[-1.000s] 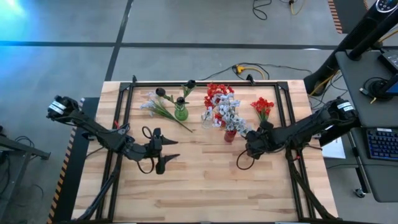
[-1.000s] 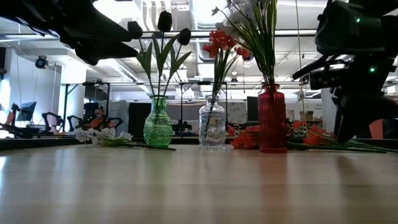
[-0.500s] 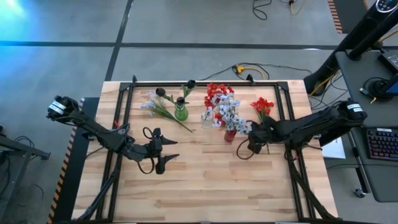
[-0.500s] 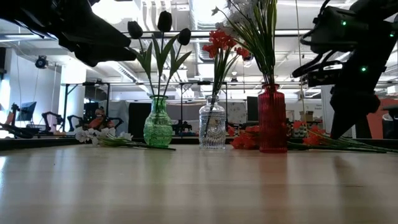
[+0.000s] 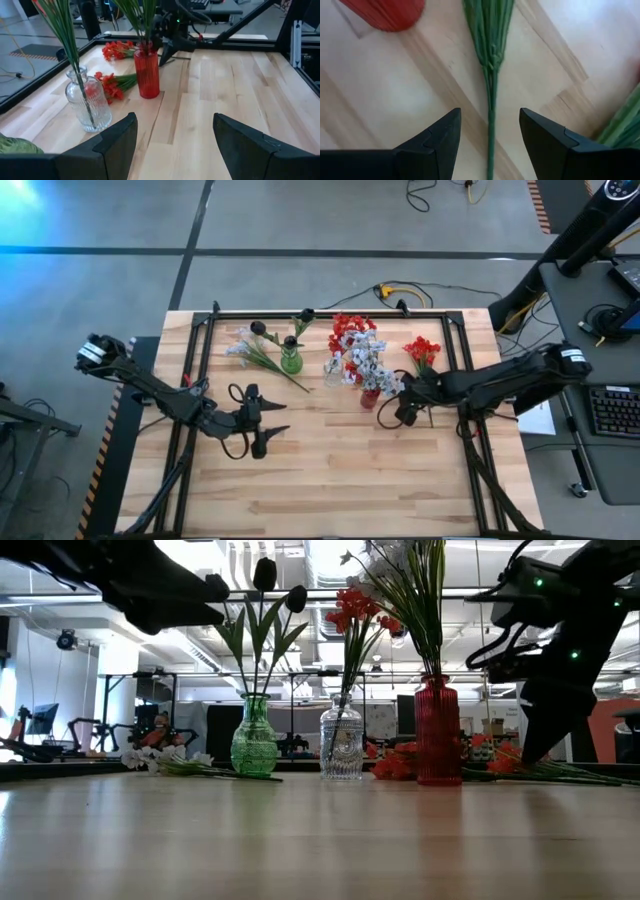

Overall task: Sort flowers into vase by color
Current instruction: Put the left orange flowers into the vase

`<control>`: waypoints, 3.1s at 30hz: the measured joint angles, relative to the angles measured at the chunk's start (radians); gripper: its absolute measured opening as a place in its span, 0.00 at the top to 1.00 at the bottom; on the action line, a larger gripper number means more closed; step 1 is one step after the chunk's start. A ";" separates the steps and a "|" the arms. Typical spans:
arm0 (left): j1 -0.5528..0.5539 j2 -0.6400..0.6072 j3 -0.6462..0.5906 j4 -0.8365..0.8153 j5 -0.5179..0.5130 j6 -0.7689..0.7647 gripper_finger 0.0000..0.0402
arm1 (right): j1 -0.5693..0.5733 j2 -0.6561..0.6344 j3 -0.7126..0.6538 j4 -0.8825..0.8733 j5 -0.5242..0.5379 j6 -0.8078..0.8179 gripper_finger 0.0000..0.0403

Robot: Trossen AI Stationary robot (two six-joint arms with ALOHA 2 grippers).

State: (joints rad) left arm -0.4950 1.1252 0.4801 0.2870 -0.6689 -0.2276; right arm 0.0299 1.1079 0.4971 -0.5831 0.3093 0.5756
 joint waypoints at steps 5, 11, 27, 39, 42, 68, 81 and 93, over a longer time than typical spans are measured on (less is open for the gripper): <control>0.000 0.000 0.000 -0.002 0.000 0.001 0.40 | -0.002 0.057 0.000 0.018 0.034 0.004 0.52; 0.000 0.000 0.000 -0.006 -0.001 0.001 0.40 | -0.026 0.095 0.000 0.018 0.058 0.026 0.52; 0.000 0.001 0.000 -0.014 -0.002 0.002 0.40 | -0.039 0.103 -0.010 0.036 0.027 0.039 0.52; 0.000 0.001 0.000 -0.013 -0.002 0.002 0.40 | -0.039 0.104 -0.011 0.045 0.004 0.054 0.61; 0.000 0.001 0.000 -0.013 -0.002 0.002 0.40 | -0.039 0.105 -0.011 0.047 0.000 0.056 0.65; 0.000 0.001 0.000 -0.014 -0.002 0.002 0.40 | -0.037 0.104 -0.014 0.016 -0.038 0.242 0.97; 0.000 0.001 0.000 -0.014 -0.002 0.002 0.40 | -0.037 0.092 0.008 -0.026 -0.113 0.382 0.95; 0.000 0.001 0.000 -0.013 -0.002 0.002 0.40 | -0.037 0.094 0.007 -0.006 -0.109 0.398 0.61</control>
State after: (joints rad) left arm -0.4946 1.1263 0.4801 0.2737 -0.6704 -0.2260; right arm -0.0067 1.2023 0.5039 -0.5895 0.2004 0.9737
